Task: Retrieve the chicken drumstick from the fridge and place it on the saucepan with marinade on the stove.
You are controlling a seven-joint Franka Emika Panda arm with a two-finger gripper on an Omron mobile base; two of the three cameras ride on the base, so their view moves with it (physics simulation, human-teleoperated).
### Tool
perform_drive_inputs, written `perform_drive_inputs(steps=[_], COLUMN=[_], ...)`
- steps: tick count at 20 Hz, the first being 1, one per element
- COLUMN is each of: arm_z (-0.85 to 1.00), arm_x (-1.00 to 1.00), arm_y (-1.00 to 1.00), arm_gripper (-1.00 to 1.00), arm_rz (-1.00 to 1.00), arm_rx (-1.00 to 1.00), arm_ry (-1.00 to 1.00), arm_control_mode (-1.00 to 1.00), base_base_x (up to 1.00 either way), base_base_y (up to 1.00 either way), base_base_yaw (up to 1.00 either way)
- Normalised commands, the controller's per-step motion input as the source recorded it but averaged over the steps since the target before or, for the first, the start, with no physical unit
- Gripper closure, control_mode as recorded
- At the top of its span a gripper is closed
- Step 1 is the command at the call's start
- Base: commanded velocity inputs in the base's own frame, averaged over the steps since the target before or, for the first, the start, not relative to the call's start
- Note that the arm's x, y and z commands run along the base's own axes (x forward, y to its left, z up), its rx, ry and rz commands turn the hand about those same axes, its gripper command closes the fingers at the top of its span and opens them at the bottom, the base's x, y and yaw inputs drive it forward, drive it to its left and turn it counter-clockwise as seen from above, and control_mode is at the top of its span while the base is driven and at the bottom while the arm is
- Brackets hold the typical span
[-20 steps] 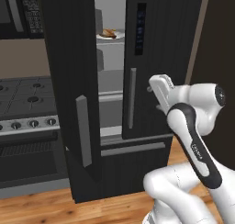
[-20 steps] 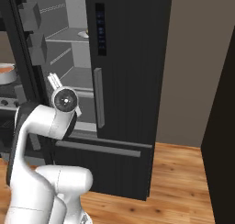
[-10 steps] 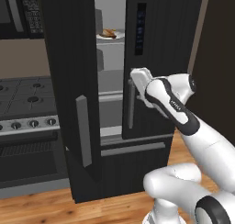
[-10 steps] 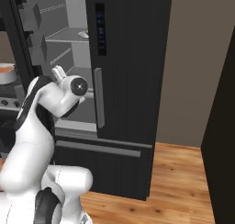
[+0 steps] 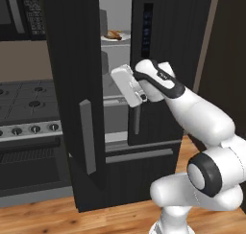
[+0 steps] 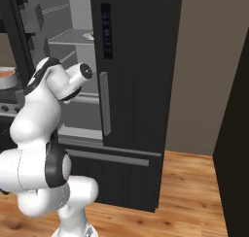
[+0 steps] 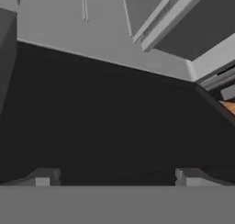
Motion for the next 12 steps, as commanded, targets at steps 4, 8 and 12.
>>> perform_drive_inputs(steps=[4,8,12], arm_z=[0.01,0.00,0.00], arm_x=[0.04,0.00,0.00], arm_y=[0.78,0.96,1.00], arm_gripper=[-1.00,-1.00,-1.00], arm_rz=[0.53,0.53,0.47], arm_rx=[0.00,0.03,0.06], arm_ry=[0.24,0.12,0.02], arm_control_mode=[-1.00,-1.00,-1.00], base_base_x=[0.00,0.00,0.00], base_base_y=[0.00,0.00,0.00], base_base_yaw=[0.00,0.00,0.00])
